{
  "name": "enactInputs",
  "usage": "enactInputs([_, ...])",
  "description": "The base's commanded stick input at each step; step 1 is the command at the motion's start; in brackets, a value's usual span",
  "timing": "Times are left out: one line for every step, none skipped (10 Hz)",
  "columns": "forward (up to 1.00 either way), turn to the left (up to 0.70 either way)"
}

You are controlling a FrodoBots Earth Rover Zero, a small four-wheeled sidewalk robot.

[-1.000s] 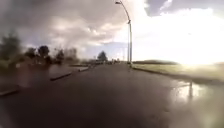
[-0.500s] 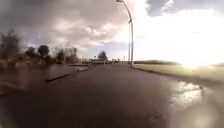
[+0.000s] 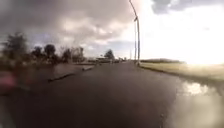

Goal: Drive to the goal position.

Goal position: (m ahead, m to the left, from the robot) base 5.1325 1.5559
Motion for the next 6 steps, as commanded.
enactInputs([0.7, -0.14])
enactInputs([0.7, -0.14])
enactInputs([0.7, -0.14])
enactInputs([0.7, -0.14])
enactInputs([0.7, -0.14])
enactInputs([0.7, -0.14])
